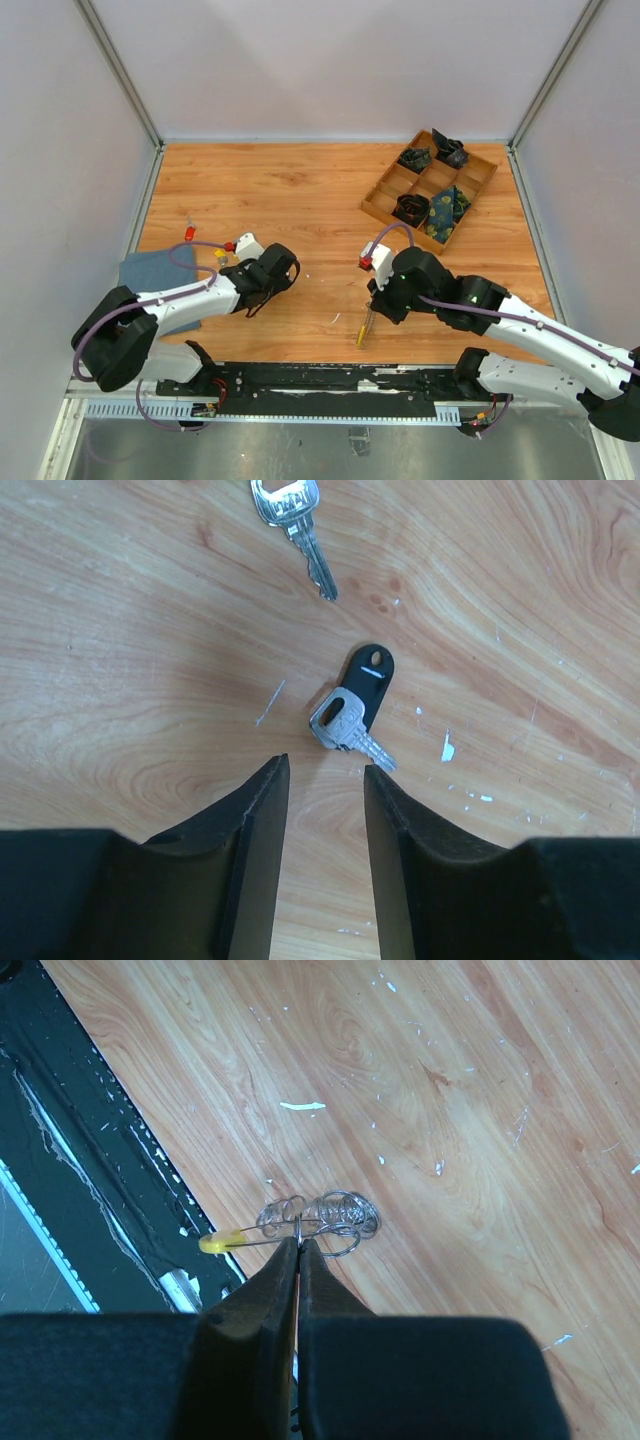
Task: Put the keys on the keyring
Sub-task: Pick up the key from the center of the board.
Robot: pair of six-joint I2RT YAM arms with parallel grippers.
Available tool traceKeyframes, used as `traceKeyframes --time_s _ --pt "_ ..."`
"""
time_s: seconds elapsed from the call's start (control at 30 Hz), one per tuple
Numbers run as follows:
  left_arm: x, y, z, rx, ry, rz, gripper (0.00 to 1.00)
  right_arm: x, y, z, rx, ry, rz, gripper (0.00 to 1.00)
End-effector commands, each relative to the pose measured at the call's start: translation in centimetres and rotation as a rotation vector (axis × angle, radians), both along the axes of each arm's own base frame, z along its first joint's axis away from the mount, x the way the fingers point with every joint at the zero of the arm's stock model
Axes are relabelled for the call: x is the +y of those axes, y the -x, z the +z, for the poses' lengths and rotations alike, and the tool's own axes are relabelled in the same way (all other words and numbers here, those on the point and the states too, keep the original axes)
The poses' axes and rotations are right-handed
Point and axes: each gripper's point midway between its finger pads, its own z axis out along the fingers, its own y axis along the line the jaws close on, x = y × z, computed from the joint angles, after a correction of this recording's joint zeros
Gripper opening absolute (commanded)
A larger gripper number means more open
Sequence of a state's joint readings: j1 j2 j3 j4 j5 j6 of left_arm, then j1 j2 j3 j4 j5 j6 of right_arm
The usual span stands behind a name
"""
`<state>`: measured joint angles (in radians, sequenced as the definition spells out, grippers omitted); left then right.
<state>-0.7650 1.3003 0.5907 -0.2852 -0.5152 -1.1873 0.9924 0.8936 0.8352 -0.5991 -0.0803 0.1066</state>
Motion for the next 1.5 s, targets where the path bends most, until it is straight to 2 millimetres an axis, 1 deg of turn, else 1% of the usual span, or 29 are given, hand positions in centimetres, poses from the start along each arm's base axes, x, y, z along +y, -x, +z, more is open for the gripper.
traceKeyframes --time_s 0.0,0.37,0.57,0.6,0.7,0.9,1.03,1.17,1.27,1.4,1.47 --pt "0.3 -1.9 1.1 -0.055 0.001 0.059 0.40 0.4 0.3 0.1 0.009 -0.026 -0.002 0.00" --pt "-0.3 -2.4 0.2 -0.038 -0.003 0.038 0.36 0.6 0.3 -0.2 0.018 -0.024 0.004 0.00" --pt "-0.4 -2.6 0.1 -0.040 -0.008 0.032 0.23 0.7 0.4 -0.2 0.025 -0.026 0.008 0.01" --pt "-0.4 -2.6 0.0 -0.039 -0.010 0.032 0.22 0.7 0.5 -0.2 0.026 -0.027 0.009 0.01" --pt "-0.3 -2.6 -0.1 -0.035 -0.014 0.033 0.21 0.7 0.5 -0.1 0.025 -0.029 0.010 0.00" --pt "-0.6 -2.6 -0.5 -0.027 -0.014 0.022 0.24 0.8 0.6 -0.3 0.031 -0.029 0.012 0.01" --pt "-0.6 -2.7 -0.6 -0.022 -0.017 0.021 0.22 0.8 0.6 -0.2 0.031 -0.030 0.013 0.01" --pt "-0.4 -2.6 -0.5 -0.024 -0.025 0.024 0.10 0.8 0.6 -0.2 0.030 -0.029 0.015 0.01" --pt "-0.1 -2.6 0.0 -0.034 -0.031 0.028 0.01 0.9 0.6 -0.1 0.023 -0.032 0.019 0.01" --pt "0.3 -2.6 1.1 -0.057 -0.042 0.020 0.00 0.9 0.2 0.7 -0.012 -0.053 0.016 0.00" --pt "0.3 -2.7 2.1 -0.087 -0.040 -0.003 0.00 0.5 -0.4 1.5 -0.041 -0.059 -0.018 0.01"
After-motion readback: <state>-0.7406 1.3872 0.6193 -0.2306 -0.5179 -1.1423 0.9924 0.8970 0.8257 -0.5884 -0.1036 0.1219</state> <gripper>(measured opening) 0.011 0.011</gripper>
